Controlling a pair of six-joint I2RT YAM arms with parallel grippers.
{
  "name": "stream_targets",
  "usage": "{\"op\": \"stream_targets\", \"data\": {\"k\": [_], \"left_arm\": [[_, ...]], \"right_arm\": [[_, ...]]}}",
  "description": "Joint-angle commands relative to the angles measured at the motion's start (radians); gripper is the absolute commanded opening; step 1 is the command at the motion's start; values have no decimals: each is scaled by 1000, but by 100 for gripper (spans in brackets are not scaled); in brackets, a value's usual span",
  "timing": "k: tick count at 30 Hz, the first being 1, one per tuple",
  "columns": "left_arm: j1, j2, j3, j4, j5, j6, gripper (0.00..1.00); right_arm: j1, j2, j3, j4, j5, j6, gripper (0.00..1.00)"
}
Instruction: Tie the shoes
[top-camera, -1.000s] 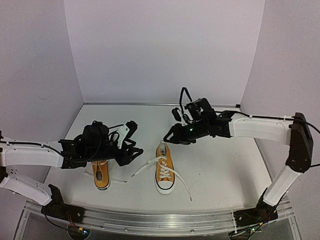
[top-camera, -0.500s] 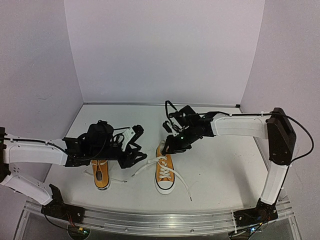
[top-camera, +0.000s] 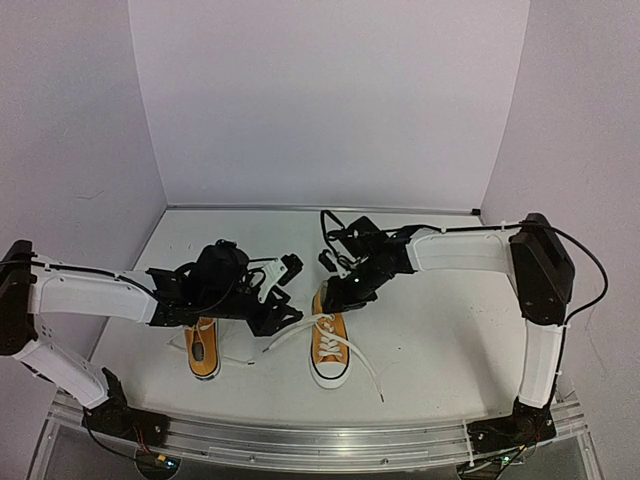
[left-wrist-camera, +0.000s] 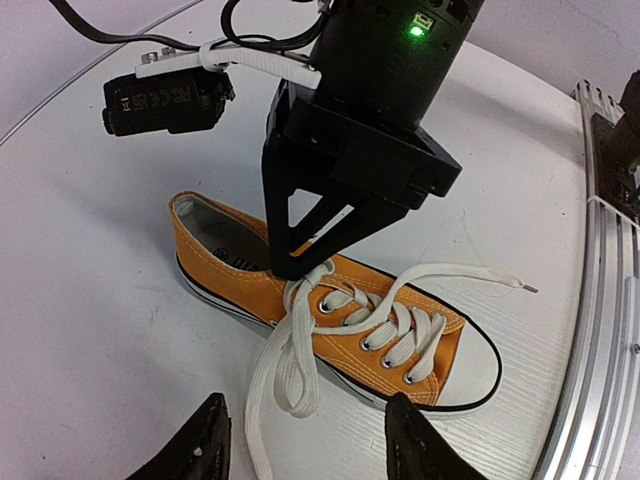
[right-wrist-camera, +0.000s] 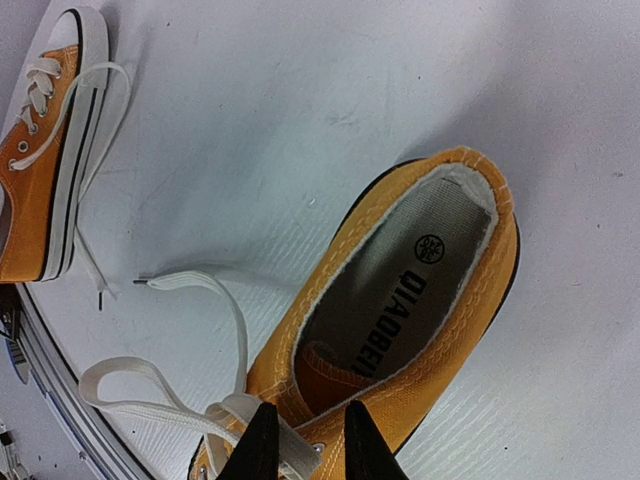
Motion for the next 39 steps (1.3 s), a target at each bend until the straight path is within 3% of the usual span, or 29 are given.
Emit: {"op": "stream_targets", "data": {"k": [1, 20, 23, 30, 39], "left_arm": [[4, 40, 58, 5, -31, -11, 52], [18, 216, 105, 63, 4, -80, 52], [24, 229, 86, 94, 28, -89, 47], [28, 263, 74, 126, 53, -94, 20], [28, 293, 78, 125, 88, -77, 10]], "right_arm": [[5, 16, 33, -30, -12, -29, 20], [7, -50, -9, -35, -49, -31, 22], [7, -66, -17, -35, -51, -31, 19], [7, -100, -47, -36, -68, -32, 14], [7, -113, -59, -49, -91, -44, 13]]}}
